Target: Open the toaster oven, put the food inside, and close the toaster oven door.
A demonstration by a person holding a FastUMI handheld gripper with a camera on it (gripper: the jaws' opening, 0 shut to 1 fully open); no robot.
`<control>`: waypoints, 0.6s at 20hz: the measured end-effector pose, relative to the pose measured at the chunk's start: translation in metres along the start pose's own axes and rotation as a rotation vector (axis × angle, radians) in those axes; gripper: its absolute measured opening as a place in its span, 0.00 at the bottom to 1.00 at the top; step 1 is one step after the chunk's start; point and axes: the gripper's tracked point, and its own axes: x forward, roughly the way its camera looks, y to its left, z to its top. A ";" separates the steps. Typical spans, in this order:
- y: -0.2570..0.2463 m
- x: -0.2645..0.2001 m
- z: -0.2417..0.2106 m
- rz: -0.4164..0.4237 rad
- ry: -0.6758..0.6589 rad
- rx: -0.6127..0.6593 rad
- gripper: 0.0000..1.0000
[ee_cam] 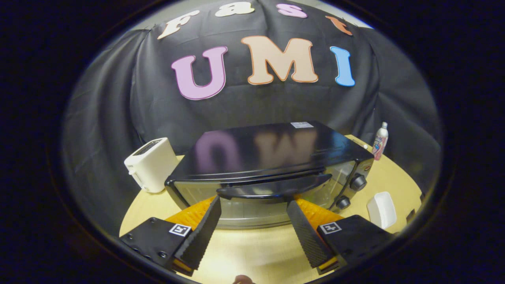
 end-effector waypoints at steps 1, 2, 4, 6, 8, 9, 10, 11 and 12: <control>0.000 0.000 0.001 0.002 0.002 0.002 1.00; 0.000 0.002 0.001 0.005 0.003 0.005 1.00; -0.001 0.003 0.000 0.009 0.006 0.001 1.00; -0.002 0.002 0.000 0.009 0.008 -0.002 1.00; -0.006 -0.002 0.001 0.001 0.006 -0.009 1.00; -0.007 -0.005 0.001 -0.002 0.004 -0.014 1.00; -0.007 -0.009 0.001 -0.002 0.003 -0.018 1.00; -0.007 -0.013 0.001 0.000 0.004 -0.022 1.00; -0.009 -0.017 0.002 0.000 0.002 -0.026 1.00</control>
